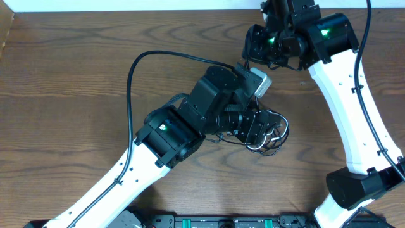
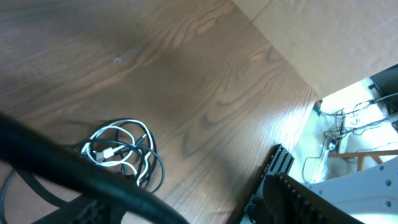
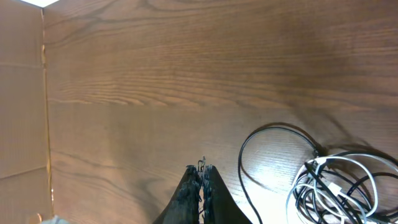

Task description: Untangle cables

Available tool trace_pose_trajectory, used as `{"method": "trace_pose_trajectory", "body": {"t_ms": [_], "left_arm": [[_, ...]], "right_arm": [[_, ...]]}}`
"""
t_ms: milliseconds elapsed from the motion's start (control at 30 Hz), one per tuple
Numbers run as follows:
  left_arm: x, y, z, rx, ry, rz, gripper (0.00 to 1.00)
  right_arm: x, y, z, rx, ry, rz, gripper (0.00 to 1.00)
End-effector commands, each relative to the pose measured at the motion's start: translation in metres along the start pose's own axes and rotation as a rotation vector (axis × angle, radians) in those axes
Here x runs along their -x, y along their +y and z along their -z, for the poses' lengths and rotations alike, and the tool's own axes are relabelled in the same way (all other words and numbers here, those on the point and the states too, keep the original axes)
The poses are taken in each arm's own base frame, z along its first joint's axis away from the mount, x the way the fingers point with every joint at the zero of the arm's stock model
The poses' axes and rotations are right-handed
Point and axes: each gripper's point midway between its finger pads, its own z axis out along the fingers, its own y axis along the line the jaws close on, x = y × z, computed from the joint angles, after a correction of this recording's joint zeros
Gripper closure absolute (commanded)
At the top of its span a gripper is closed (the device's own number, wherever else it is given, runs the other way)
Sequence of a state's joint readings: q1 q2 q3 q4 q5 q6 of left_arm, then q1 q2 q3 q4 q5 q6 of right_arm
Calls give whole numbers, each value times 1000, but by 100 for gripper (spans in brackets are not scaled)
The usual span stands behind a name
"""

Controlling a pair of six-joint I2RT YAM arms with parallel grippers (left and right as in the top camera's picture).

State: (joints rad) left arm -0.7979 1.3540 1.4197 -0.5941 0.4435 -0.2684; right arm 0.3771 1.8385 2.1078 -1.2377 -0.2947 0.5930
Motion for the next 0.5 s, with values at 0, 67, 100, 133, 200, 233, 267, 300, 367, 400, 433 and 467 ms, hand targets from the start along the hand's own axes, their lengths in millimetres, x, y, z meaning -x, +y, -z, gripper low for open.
{"method": "trace_pose_trajectory", "body": {"t_ms": [0,67,100,133,200,233,267,300,367,400,433,467], "left_arm": [[3,-4,3,-14,-10,1,37],[3,-4,3,-14,-10,1,50],[3,-4,3,-13,-10,2,55],[3,-4,3,-13,-10,2,59],[3,-4,3,-13,-10,1,66],[3,-4,3,-12,-10,1,72],[3,-3,3,-7,-12,2,81],[5,3,3,23,-22,19,92],[7,17,5,107,-45,80,92],[8,25,7,151,-59,101,93],[11,32,11,195,-79,105,92],[15,40,18,257,-110,102,93]], "right_arm": [[2,-1,3,-16,-21,-7,98],[2,-1,3,-16,-20,-7,98],[2,-1,3,-17,-20,-7,98],[2,-1,3,-18,-19,-7,98],[2,-3,3,-28,-22,-8,98],[2,-5,3,-41,-26,-9,98],[3,-9,4,-60,-32,-11,98],[4,-14,4,-86,-39,-13,99],[5,-27,6,-154,-58,-18,98],[6,-36,7,-204,-69,-21,98],[6,-46,10,-258,-79,-23,96],[6,-60,14,-332,-89,-25,87]]}}
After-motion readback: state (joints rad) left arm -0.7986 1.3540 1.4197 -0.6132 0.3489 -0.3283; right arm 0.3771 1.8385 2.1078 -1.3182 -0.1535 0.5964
